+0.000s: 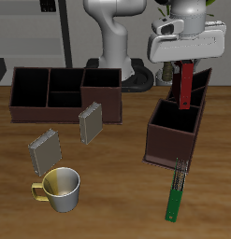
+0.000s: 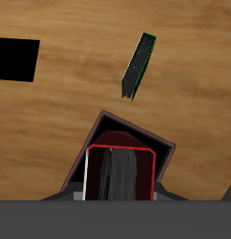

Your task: Place the red book into the left desk caddy's right compartment

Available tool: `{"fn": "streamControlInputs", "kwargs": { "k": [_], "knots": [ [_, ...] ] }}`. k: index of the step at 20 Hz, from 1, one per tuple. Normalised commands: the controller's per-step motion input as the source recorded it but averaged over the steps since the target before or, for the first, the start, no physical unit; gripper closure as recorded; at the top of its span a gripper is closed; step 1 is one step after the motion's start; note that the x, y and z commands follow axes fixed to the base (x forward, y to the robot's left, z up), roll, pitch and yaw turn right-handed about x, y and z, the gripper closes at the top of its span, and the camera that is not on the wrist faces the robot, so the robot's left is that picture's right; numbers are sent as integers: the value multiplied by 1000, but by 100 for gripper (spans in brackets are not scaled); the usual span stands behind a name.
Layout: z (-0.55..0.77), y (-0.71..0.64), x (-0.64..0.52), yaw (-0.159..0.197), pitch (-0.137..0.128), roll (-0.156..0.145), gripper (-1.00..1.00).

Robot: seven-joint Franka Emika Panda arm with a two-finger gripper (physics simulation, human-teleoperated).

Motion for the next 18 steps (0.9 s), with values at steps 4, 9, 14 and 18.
{"fn": "streamControlInputs", "kwargs": {
  "k": [4, 9, 14, 18],
  "knots": [
    [-223, 83, 30, 21, 14, 18, 100],
    [-198, 30, 40, -5, 19, 9, 100],
    [-93, 39, 1, 9, 3, 4, 100],
    [-172, -37, 42, 0, 12, -3, 100]
  ]
}}
